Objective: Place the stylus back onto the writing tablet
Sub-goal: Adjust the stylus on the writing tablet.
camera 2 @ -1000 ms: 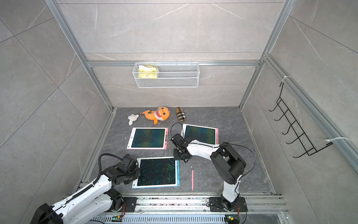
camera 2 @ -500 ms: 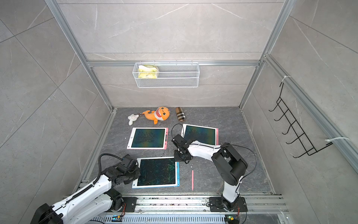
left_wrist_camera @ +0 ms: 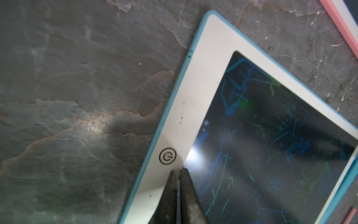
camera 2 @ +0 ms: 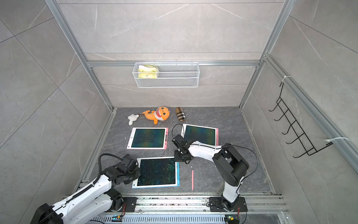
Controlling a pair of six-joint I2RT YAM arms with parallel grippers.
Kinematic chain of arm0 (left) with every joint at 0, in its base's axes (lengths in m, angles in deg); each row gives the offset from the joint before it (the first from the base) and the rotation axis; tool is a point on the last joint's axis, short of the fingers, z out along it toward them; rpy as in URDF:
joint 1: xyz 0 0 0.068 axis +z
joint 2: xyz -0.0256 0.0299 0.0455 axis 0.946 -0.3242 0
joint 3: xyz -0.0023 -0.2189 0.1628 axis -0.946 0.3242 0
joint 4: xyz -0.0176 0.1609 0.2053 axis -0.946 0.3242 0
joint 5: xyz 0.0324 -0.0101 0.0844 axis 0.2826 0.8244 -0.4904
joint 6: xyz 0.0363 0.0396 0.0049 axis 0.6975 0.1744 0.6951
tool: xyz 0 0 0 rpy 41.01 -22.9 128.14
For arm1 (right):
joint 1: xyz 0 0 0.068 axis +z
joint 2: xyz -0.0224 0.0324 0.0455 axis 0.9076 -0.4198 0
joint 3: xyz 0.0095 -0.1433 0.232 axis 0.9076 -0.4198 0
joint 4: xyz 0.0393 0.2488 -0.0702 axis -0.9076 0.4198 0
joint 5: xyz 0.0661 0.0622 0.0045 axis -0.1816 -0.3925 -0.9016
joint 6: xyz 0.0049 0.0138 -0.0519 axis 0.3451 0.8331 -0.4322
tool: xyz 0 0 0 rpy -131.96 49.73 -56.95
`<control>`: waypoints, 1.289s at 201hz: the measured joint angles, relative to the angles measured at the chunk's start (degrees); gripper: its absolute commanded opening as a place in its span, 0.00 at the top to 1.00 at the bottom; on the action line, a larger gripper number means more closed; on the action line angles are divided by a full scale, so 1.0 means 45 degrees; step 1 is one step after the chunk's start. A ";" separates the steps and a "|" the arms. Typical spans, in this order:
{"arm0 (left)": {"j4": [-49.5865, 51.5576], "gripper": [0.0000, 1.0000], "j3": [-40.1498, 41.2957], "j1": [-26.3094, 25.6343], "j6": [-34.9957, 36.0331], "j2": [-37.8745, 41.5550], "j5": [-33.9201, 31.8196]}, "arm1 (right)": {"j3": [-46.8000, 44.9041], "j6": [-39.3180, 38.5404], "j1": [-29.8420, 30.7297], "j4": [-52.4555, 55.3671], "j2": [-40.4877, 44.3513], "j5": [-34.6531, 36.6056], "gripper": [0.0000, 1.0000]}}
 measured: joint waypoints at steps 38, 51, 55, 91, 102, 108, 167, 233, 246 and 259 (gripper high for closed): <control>-0.0005 0.90 0.0000 0.0000 -0.0024 -0.0005 0.0000 | 0.0049 -0.0005 0.0000 0.0044 0.0000 -0.0005 0.91; -0.0005 0.90 0.0000 0.0000 -0.0024 -0.0005 0.0000 | 0.0083 -0.0005 0.0000 0.0049 0.0000 -0.0005 0.91; -0.0005 0.90 0.0000 0.0000 -0.0024 -0.0005 0.0000 | 0.0087 -0.0005 0.0000 0.0044 0.0000 -0.0005 0.91; -0.0005 0.90 0.0000 0.0000 -0.0029 -0.0005 0.0000 | 0.0097 -0.0005 0.0000 0.0019 0.0000 -0.0092 0.91; -0.0005 0.90 0.0000 0.0000 -0.0034 -0.0005 0.0000 | 0.0097 -0.0005 0.0000 0.0000 0.0000 -0.0107 0.91; -0.0005 0.90 0.0000 0.0000 -0.0034 -0.0005 0.0000 | 0.0097 -0.0005 0.0000 -0.0015 0.0000 -0.0107 0.91; -0.0005 0.90 0.0000 0.0000 -0.0053 -0.0005 0.0000 | 0.0097 -0.0049 0.0000 -0.0015 -0.0015 -0.0219 0.91; -0.0005 0.90 0.0000 0.0000 -0.0078 -0.0005 0.0000 | 0.0097 -0.0049 0.0005 -0.0112 -0.0219 -0.0461 0.91; -0.0005 0.90 0.0000 0.0000 -0.0078 -0.0005 0.0005 | 0.0097 -0.0053 0.0005 -0.0112 -0.0219 -0.0481 0.91; -0.0005 0.90 0.0000 0.0000 -0.0078 -0.0005 0.0005 | 0.0097 -0.0053 0.0005 -0.0112 -0.0219 -0.0481 0.91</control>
